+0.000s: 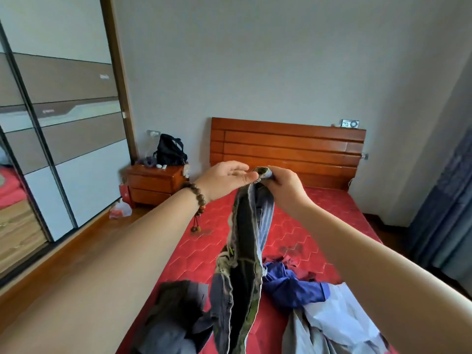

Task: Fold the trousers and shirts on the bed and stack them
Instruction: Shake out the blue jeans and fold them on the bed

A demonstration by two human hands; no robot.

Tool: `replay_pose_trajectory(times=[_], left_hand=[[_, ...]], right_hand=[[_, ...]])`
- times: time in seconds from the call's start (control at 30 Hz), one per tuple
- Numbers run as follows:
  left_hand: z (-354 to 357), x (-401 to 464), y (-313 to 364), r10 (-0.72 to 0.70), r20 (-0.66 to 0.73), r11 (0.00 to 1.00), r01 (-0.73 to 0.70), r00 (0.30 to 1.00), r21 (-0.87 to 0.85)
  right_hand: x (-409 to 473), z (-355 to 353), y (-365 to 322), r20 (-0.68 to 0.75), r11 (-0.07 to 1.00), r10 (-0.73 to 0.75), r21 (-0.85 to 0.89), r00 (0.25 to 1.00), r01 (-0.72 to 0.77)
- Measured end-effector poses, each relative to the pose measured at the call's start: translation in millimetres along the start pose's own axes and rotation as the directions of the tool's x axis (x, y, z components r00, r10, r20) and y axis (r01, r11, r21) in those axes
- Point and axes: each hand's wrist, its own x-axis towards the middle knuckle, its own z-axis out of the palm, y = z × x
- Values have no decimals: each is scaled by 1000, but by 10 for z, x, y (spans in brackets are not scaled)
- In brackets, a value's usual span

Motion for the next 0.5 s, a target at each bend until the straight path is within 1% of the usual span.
replay_pose_trajectory(times=[0.07,0.13,0.17,0.23,0.3,0.37,0.4,0.43,0.47,0.5], left_hand=[[52,53,103,44,99,996,-36,994,-79],[125,117,194,57,176,985,-26,983,-169],[172,158,237,59,149,981,-30,987,-190],[257,268,347,40,-12,981,-41,999,-190],[339,388,482,2,-155,991,-22,988,-129],[395,493,629,-69,-262,995,48,963,-87],[423,559,688,-135,-304,987,101,943,-123],[453,632,743,-219,-326,966,159,920,-202],[478,699,801,-307,-314,928,210,899,-306],[504,768,860,-379,-272,871,242,884,-427]], right_hand=[[90,-118,-57,12,999,-37,-3,999,37],[190,-253,-126,-36,998,-38,40,999,40],[246,-323,-155,-69,997,-32,64,997,36],[360,-437,-188,-136,994,-8,103,991,22],[393,-517,-178,-227,995,38,100,973,-15],[287,-571,-140,-385,997,76,55,920,-59],[192,-579,-112,-437,997,77,24,896,-74],[82,-562,-85,-429,997,66,-10,901,-78],[-24,-520,-74,-360,996,54,-45,931,-75],[-114,-459,-73,-253,994,57,-79,966,-79]])
